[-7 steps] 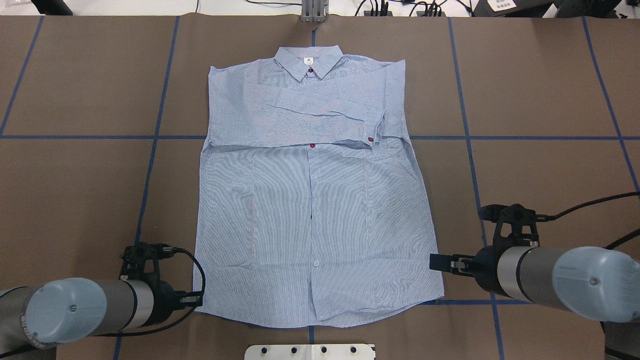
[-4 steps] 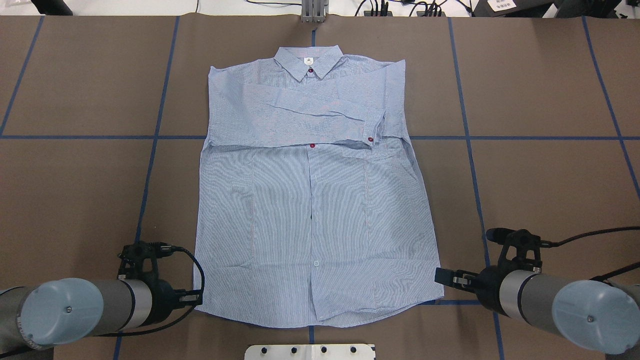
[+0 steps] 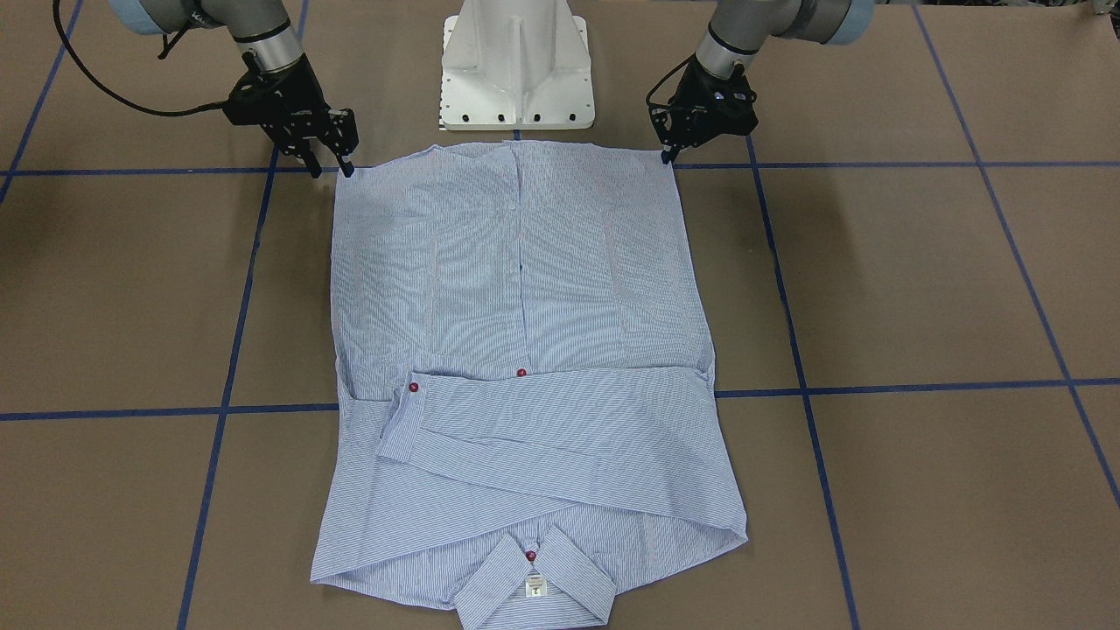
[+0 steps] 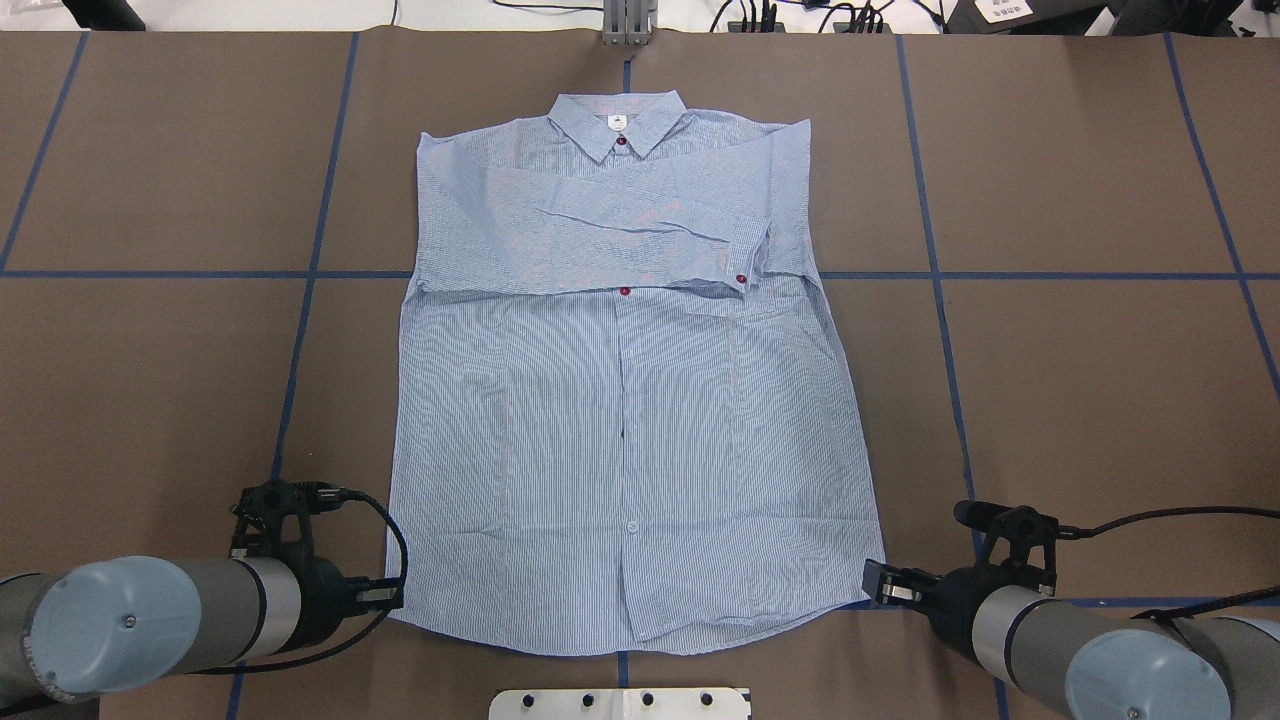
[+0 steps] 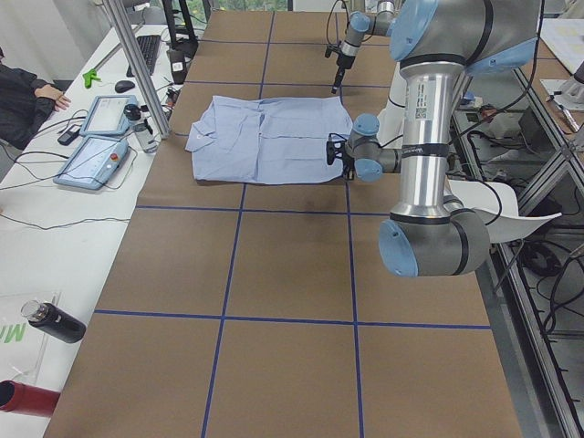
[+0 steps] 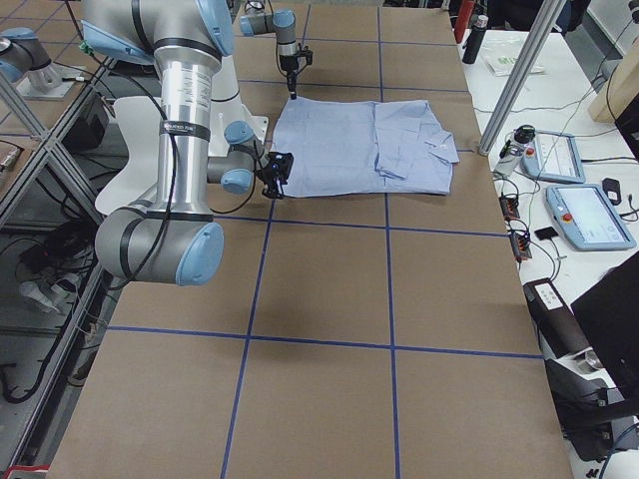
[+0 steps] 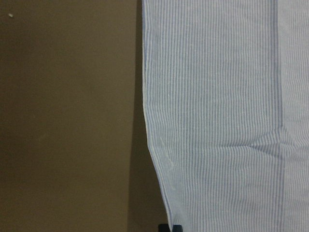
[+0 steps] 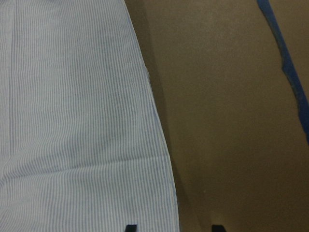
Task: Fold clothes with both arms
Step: 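Lower both grippers to the hem corners nearest the robot and grasp them, then lift the hem corners with both grippers and carry them toward the collar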
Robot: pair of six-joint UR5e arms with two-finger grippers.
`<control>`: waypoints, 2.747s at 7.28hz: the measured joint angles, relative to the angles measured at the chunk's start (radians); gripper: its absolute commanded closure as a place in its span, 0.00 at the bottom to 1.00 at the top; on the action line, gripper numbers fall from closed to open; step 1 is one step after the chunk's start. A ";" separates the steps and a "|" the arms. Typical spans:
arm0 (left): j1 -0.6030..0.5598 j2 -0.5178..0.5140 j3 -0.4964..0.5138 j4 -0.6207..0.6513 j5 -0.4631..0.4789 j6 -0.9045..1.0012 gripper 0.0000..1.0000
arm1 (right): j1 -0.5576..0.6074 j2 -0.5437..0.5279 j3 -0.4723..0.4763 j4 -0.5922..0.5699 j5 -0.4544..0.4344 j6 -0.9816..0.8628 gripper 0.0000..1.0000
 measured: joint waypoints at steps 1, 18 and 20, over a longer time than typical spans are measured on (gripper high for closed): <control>0.000 0.000 -0.011 0.014 0.000 0.000 1.00 | -0.029 0.000 -0.004 0.005 -0.035 0.018 0.49; -0.068 -0.028 -0.502 0.422 -0.307 0.010 1.00 | 0.248 -0.187 0.522 -0.118 0.461 -0.029 1.00; -0.172 -0.126 -0.339 0.433 -0.308 0.045 1.00 | 0.353 -0.002 0.356 -0.211 0.487 -0.119 1.00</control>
